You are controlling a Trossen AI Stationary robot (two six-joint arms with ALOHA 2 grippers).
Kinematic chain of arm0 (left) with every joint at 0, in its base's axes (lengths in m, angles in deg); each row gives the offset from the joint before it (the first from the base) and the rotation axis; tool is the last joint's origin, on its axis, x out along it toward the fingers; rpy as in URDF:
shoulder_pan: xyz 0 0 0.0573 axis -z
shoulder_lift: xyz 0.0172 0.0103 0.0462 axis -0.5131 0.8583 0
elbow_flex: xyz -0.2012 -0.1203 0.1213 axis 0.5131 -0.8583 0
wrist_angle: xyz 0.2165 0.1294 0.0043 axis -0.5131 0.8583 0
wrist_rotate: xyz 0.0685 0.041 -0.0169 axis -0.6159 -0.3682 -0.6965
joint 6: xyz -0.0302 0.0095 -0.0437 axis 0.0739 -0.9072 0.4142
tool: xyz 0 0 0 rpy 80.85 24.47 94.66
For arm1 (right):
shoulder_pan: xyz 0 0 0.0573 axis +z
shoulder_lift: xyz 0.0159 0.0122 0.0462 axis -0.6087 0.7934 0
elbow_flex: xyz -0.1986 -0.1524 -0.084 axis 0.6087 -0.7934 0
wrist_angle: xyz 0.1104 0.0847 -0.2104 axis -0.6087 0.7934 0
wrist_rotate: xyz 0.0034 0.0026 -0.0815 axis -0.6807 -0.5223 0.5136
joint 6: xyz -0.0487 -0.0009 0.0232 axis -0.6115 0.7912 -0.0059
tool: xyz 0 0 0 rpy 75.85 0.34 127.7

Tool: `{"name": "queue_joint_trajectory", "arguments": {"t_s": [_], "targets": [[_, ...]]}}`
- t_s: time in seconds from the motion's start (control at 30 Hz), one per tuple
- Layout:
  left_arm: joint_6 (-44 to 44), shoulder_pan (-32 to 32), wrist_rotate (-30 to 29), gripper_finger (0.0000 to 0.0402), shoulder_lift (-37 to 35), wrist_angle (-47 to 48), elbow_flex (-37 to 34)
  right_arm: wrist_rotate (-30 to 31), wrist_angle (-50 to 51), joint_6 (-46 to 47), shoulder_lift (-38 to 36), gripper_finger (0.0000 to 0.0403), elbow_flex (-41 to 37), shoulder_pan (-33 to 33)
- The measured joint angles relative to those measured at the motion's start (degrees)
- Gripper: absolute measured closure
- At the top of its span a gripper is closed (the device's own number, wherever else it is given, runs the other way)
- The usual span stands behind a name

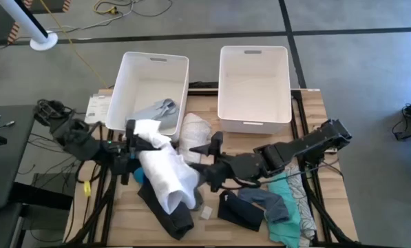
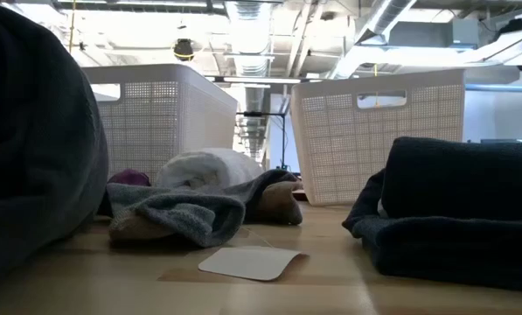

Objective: Sort clothes
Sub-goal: Put the white polo shirt into the right white bin

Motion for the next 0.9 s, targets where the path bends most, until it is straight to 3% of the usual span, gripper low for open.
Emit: {"name": "queue_joint_trajectory", "arguments": {"t_s": [0.2,0.6,0.9], "targets": [[-3.21,-7.31,10.68,0.0259,2.24,-4.25,0.00,-0.33,-8.53,-8.27,0.03,0.0137,0.00,1.14],[-6.47,-16.82,20.71,0.0259,7.26,-10.98,0.00,-8.61,-12.96,-10.14,0.03,0.0137,0.00,1.15],[-6.33,-22.59,30.61,0.0263,8.68,-18.60,-0.02,-10.08,-14.32,-11.61,-0.32,0.0137,0.09,1.08]]}}
